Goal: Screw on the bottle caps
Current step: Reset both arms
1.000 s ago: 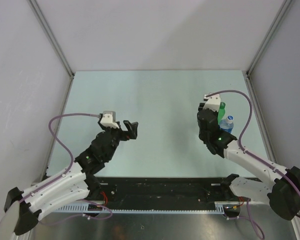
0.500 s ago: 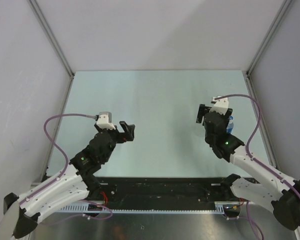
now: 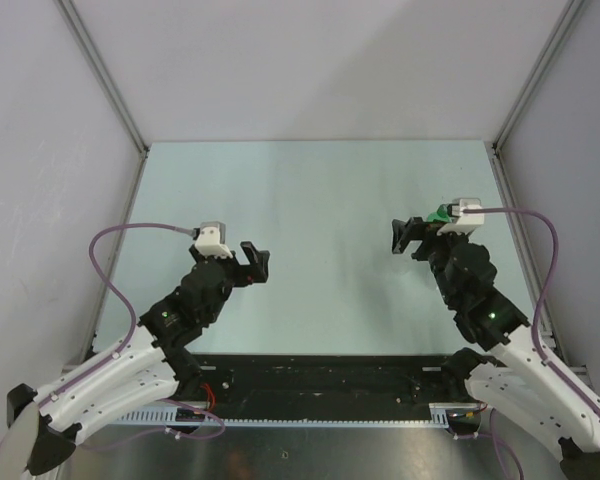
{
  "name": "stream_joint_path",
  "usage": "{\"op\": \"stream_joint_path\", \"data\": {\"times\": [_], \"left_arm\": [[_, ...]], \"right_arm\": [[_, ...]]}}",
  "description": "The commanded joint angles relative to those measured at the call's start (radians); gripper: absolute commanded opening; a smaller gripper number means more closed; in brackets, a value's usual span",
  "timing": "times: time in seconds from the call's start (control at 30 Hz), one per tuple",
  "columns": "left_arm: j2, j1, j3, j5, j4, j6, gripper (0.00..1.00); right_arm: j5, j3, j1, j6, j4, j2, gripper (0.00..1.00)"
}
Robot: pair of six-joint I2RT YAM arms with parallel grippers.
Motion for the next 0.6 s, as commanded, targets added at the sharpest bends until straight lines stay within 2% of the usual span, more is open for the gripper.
{"op": "stream_joint_path", "data": {"times": [0.0, 0.23, 0.57], "left_arm": [[-0.006, 0.008, 0.034, 0.001, -0.008, 0.002, 0.99], [-0.045, 0.006, -0.021, 0.054, -0.016, 0.025, 0.99], [-0.172, 0.007, -0.072, 0.068, -0.025, 0.029, 0.99]], "right_arm": [[-0.128, 0.000, -0.004, 0.056, -0.079, -0.081, 0.99], [-0.294, -0.018, 0.001, 0.072, -0.228, -0.148, 0.99], [-0.306, -0.095, 0.003, 0.065, -0.168, -0.261, 0.99]]}}
